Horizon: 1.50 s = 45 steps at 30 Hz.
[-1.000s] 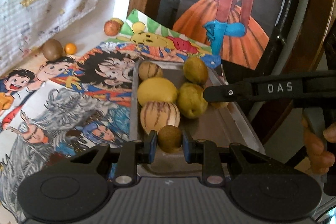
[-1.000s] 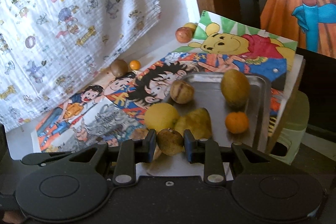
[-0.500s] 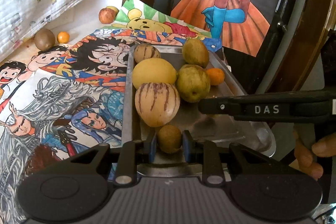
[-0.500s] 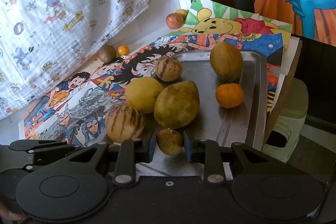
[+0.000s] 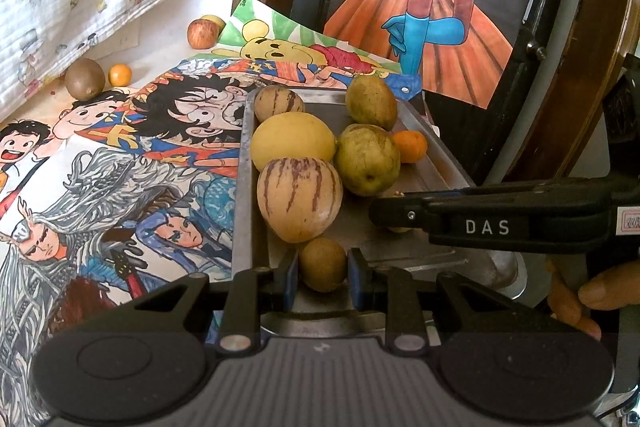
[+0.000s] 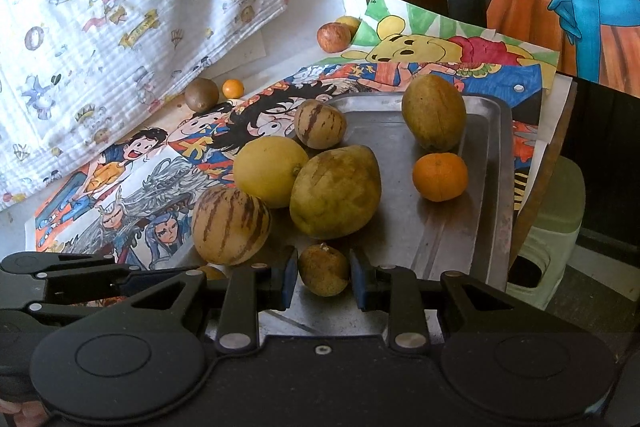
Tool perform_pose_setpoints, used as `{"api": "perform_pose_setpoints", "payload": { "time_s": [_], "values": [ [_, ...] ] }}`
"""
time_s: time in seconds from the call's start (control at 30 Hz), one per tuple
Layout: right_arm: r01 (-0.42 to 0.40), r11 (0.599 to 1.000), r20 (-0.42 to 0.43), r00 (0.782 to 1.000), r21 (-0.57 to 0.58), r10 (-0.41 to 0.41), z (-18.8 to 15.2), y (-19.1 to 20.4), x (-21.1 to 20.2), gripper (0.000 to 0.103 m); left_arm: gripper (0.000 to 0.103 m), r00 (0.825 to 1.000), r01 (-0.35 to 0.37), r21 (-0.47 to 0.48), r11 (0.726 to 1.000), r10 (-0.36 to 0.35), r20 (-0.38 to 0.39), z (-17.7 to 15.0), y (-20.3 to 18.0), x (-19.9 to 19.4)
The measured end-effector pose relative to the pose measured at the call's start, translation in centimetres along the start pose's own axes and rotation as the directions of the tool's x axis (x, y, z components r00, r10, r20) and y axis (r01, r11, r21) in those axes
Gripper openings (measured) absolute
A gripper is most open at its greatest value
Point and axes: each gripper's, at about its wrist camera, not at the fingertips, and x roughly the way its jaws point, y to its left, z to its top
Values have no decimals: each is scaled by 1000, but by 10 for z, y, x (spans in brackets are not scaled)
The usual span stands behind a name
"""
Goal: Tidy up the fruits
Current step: 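Carry the small brown fruit in the left tool onto the tray while the right tool sets its fruit there, then open both tools and lift them away from the tray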
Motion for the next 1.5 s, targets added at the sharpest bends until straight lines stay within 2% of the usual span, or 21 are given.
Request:
{"api": "perform_pose_setpoints", "payload": {
  "time_s": [0.23,0.4,0.5,0.53,0.57,0.7,0.77,0.93,1.1,1.17,1.2,1.3,1.5],
  "values": [
    [0,1000,12,1000,11,0,0,0,-8,33,29,1000,-8,-13,1000,8,4,2,5,-5],
    [8,1000,34,999,20,-9,0,-2,-23,39,33,1000,-8,-31,999,8,24,1,10,-17],
    [15,999,50,999,31,-16,-1,-2,-34,45,46,999,-12,-49,999,14,43,1,15,-27],
    [16,999,56,998,35,-18,-1,-1,-38,47,59,998,-18,-57,998,21,51,1,17,-31],
    [19,999,63,998,39,-21,-2,0,-42,51,68,998,-26,-66,997,30,61,0,19,-35],
    [29,998,93,995,48,-34,-5,5,-60,60,77,995,-43,-94,995,51,85,-2,29,-51],
    [34,998,102,994,56,-40,-8,8,-68,65,87,993,-56,-109,992,66,96,-4,34,-59],
    [40,997,125,991,66,-49,-18,20,-87,74,99,988,-87,-133,987,103,118,-10,45,-78],
    [42,997,142,989,72,-52,-29,38,-103,86,102,983,-126,-129,984,141,114,-15,50,-95],
    [48,995,138,989,83,-59,-34,45,-108,98,102,981,-155,-129,979,168,94,-17,52,-98],
    [48,995,134,989,92,-60,-36,48,-110,101,102,980,-176,-127,976,186,73,-18,54,-98],
    [43,993,108,993,106,-55,-44,59,-115,102,102,972,-232,-122,965,235,12,-23,61,-98],
    [62,992,52,996,108,-68,-57,82,-115,102,102,969,-245,-138,960,244,-20,-34,74,-108]
  ]
}}
